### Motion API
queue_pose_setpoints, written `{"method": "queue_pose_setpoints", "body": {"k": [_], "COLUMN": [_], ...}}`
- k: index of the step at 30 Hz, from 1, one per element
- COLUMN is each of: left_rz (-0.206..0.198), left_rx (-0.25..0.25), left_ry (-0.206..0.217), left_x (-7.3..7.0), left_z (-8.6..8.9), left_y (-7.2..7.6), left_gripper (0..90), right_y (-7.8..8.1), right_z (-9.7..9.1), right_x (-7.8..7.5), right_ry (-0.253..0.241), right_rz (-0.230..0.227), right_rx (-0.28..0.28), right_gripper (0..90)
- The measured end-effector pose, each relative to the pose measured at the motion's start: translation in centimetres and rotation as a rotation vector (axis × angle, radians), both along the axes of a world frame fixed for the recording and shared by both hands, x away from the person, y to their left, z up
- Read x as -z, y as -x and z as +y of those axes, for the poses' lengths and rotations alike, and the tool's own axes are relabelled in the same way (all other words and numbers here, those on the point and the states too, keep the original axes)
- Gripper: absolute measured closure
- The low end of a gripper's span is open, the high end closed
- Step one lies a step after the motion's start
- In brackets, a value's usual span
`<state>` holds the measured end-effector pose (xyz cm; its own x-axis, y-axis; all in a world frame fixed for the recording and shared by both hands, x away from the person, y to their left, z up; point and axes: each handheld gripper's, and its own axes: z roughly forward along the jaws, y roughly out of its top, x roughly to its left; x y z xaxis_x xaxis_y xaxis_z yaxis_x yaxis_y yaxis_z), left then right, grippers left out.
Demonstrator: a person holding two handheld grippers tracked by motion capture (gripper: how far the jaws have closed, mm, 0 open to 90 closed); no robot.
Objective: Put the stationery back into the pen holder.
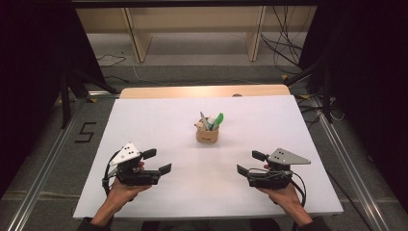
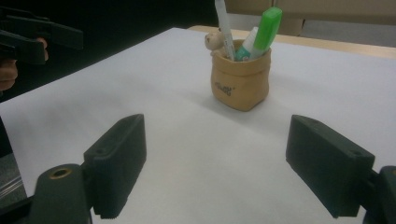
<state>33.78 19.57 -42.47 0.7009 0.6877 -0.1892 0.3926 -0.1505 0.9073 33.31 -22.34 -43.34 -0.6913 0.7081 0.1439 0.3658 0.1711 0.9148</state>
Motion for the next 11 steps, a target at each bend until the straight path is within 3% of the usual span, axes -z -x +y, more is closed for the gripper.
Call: {"method": "queue_pose_setpoints", "body": {"k": [11], "left_rz": [0.002], "left_rx": [0.001], "left_ry": [0.0], "left_x": [0.04], "left_z": [0.0], "left_y": [-0.02], "left_gripper": [16.0], "right_y": [-0.05], "right_z": [0.05], "right_x": [0.03], "right_ry": [0.003], "right_rz": [0.0], "right_rx": [0.002], "right_gripper": [21.1]}}
